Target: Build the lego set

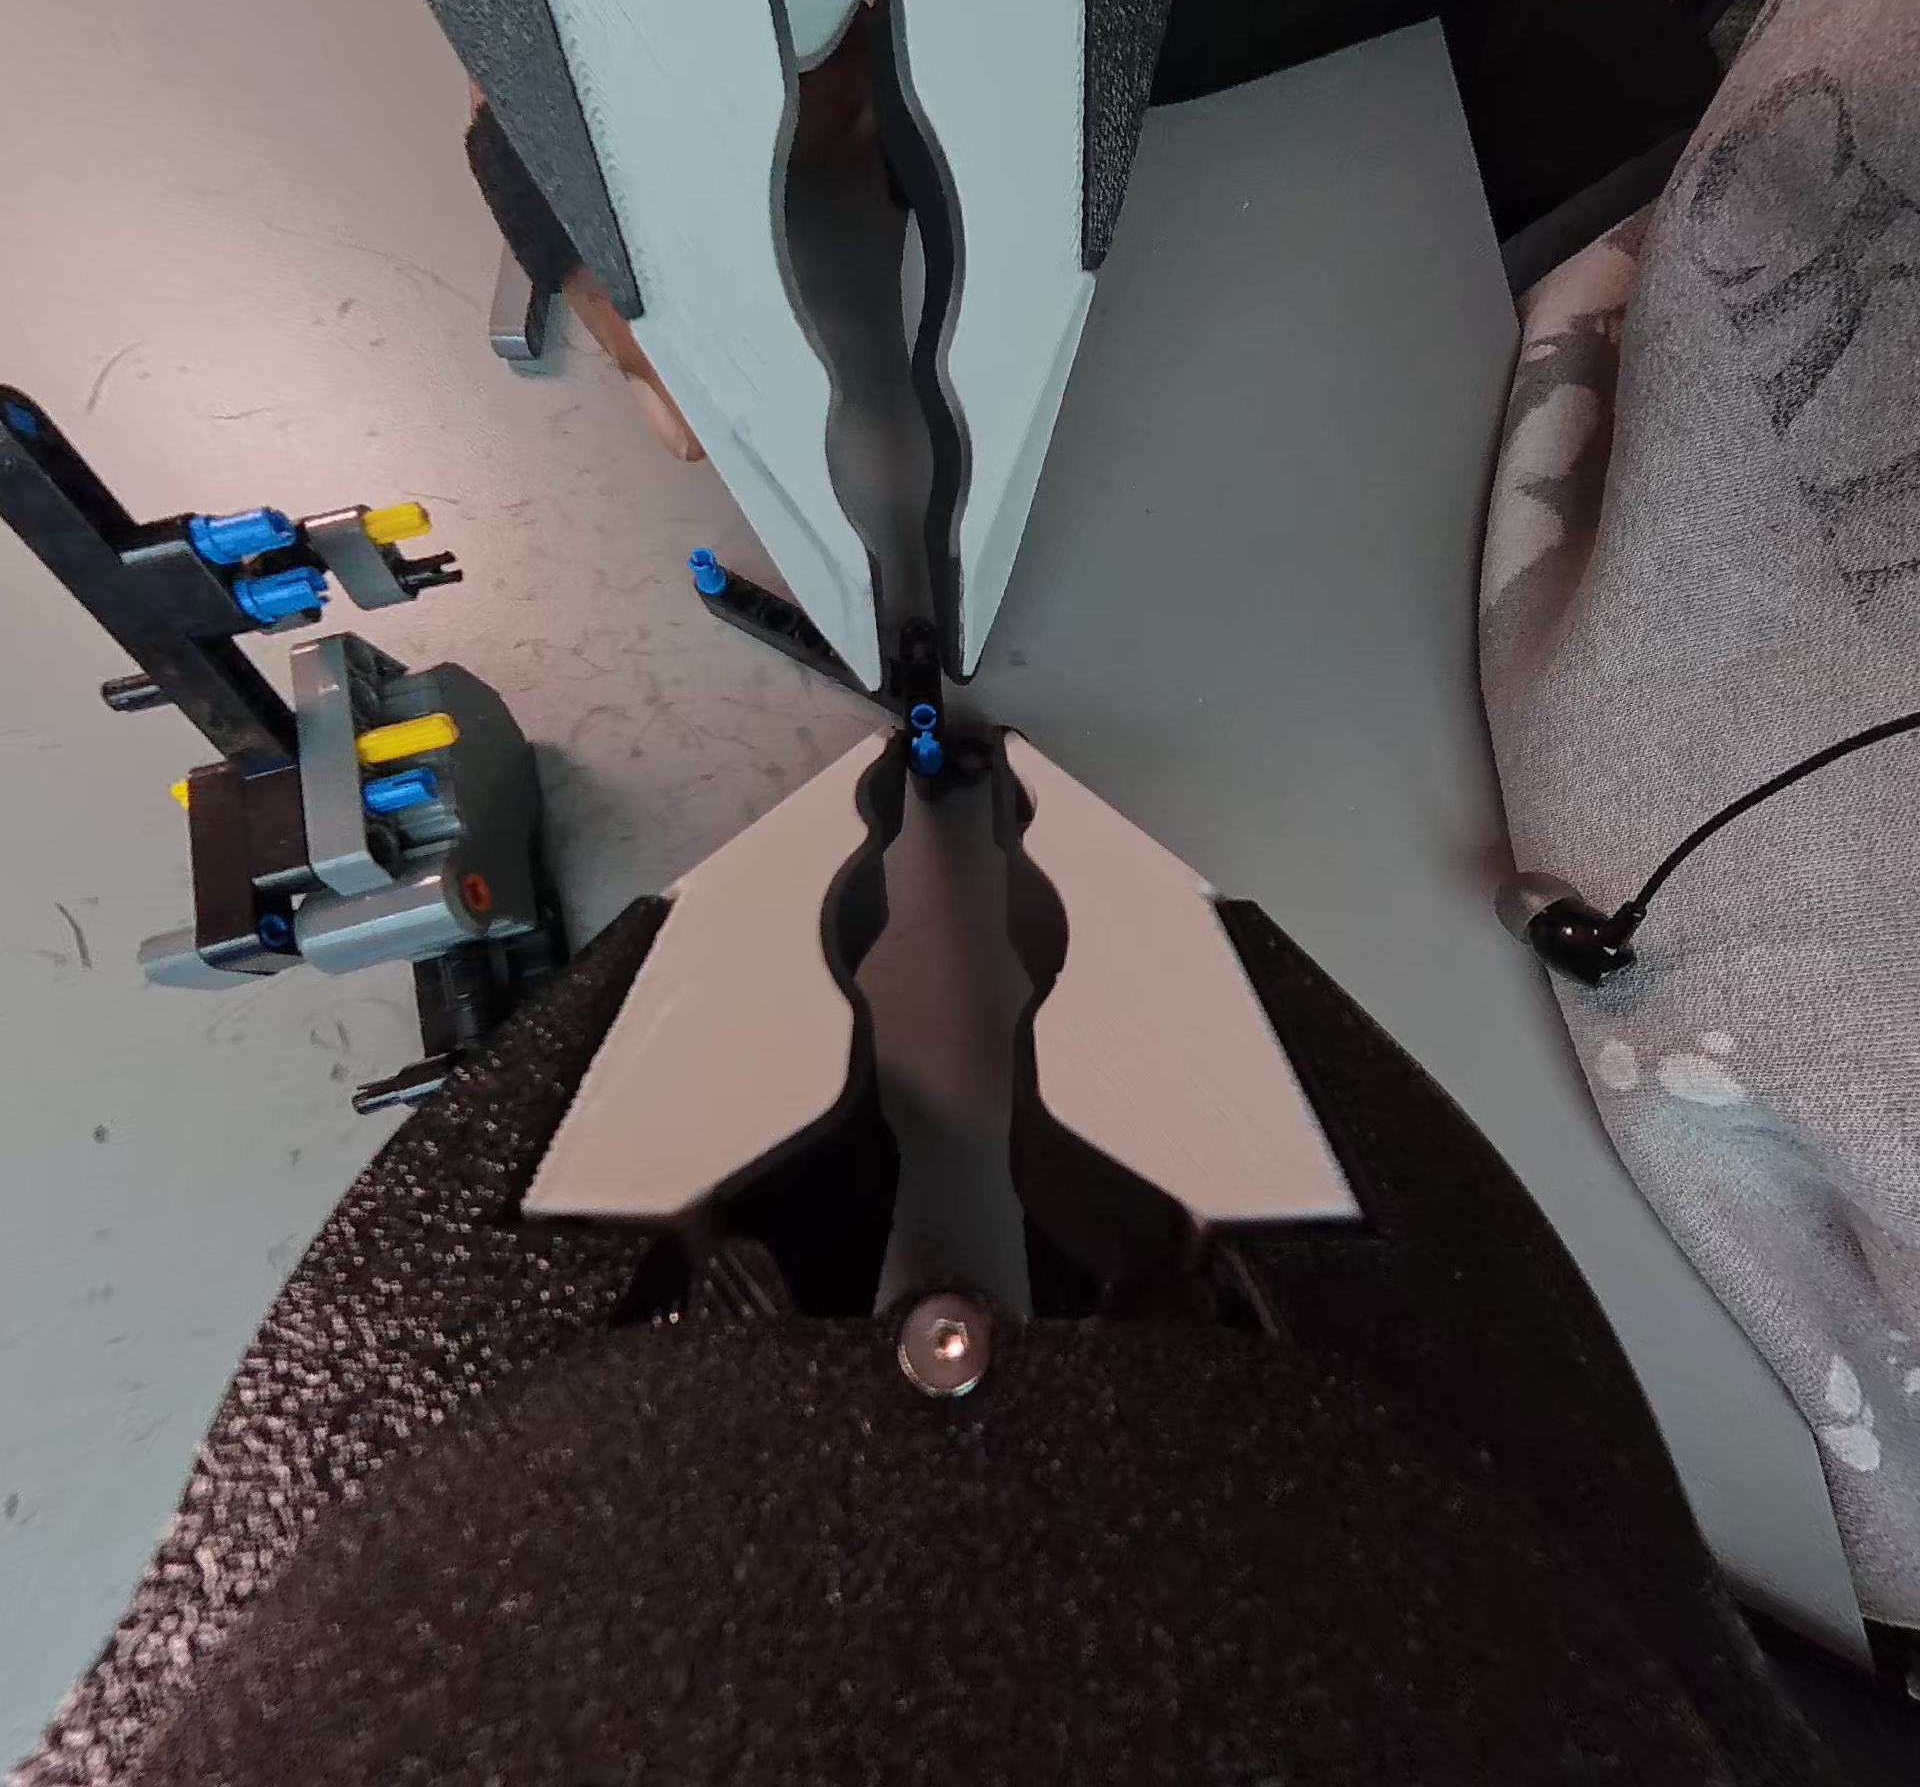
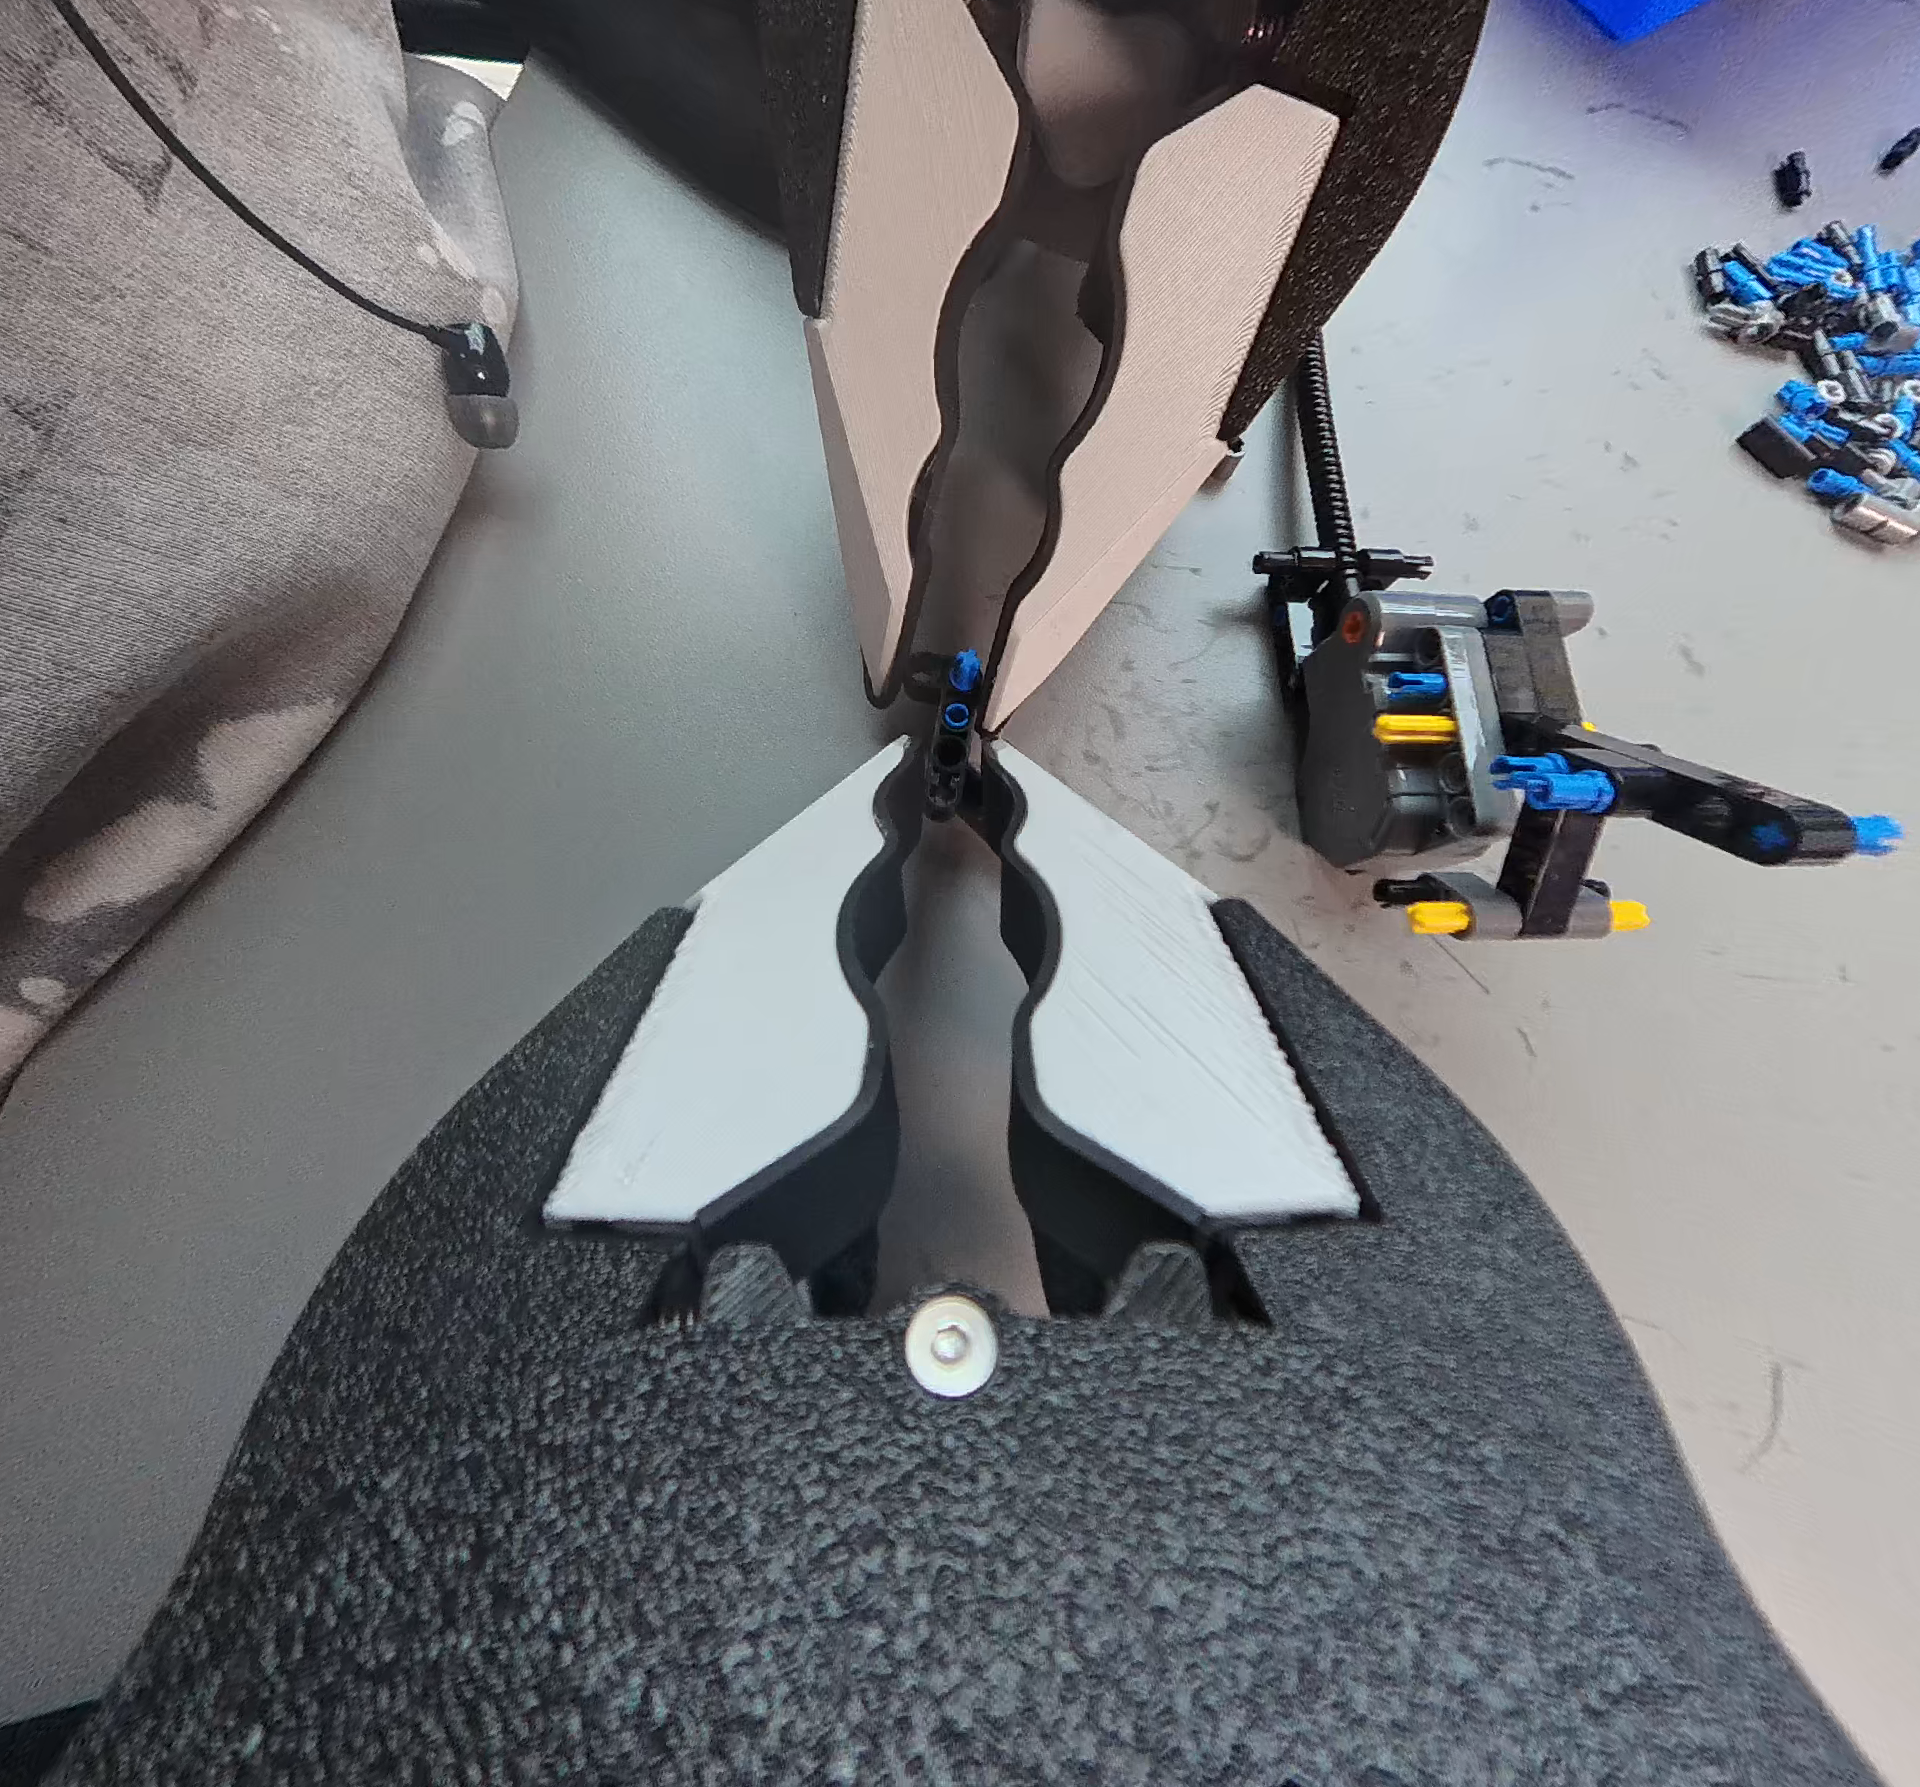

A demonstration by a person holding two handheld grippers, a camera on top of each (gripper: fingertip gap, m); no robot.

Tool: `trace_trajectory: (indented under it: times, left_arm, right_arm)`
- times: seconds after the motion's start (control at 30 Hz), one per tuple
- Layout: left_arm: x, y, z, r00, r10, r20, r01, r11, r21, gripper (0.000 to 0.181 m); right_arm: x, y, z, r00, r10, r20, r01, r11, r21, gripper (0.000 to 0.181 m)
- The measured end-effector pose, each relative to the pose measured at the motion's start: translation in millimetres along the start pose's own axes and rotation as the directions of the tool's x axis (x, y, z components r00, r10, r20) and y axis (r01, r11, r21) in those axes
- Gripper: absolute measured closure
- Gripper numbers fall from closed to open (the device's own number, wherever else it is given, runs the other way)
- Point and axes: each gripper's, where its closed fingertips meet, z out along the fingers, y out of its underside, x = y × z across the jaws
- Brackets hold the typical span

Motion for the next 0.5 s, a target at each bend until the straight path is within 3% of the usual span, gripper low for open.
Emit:
trace_trajectory:
  times: [0.5]
  left_arm:
    - [-1.3,-1.6,-2.2,1.000,-0.001,0.008,0.001,1.000,0.017,0.160]
  right_arm:
    - [-0.2,1.9,0.4,1.000,0.001,-0.004,-0.002,1.000,-0.026,0.174]
